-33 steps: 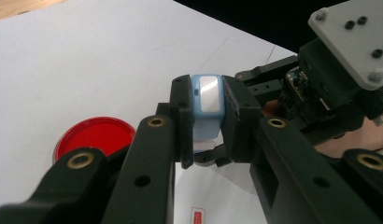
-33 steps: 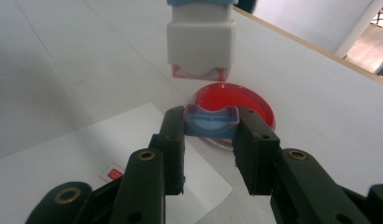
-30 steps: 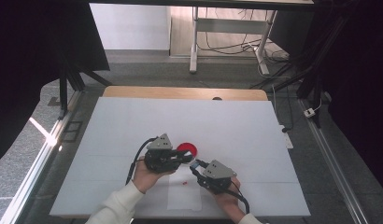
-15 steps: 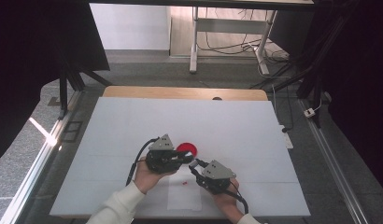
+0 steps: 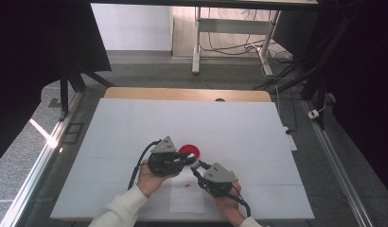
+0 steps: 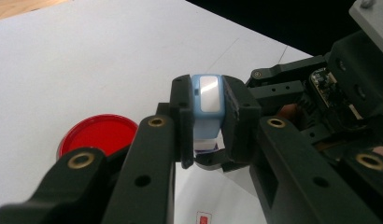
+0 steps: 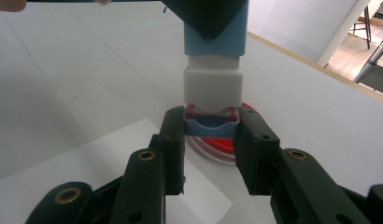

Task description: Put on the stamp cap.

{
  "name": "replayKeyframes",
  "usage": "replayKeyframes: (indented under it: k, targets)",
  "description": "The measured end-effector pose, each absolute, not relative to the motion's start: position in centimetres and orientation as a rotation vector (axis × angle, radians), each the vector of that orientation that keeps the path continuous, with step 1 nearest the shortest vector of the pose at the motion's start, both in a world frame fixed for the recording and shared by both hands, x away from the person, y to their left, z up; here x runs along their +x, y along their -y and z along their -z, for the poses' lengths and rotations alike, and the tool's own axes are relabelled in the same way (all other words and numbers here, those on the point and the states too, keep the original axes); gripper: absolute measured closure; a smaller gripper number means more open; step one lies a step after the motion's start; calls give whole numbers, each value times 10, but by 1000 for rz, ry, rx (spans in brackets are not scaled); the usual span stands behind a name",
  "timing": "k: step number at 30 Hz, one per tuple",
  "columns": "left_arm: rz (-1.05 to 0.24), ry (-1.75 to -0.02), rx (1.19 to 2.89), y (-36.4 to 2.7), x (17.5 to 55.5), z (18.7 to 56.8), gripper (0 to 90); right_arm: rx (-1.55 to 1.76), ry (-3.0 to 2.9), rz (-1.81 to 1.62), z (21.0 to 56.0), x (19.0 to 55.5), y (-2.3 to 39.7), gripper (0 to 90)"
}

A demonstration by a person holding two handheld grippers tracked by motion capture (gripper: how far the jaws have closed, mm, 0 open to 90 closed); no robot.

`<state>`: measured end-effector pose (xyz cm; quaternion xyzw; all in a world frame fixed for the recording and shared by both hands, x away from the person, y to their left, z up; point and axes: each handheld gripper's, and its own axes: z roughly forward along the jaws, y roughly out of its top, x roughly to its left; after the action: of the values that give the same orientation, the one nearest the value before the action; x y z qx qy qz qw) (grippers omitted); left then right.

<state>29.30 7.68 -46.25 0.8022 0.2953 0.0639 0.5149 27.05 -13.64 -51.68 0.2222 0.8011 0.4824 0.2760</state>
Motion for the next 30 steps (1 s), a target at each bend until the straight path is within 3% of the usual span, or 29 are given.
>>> replayKeyframes:
  k: [30]
  targets:
    - [-93, -759, 1869, -76, 294, 469, 757, 600, -2106, -1271, 517, 268, 137, 648]
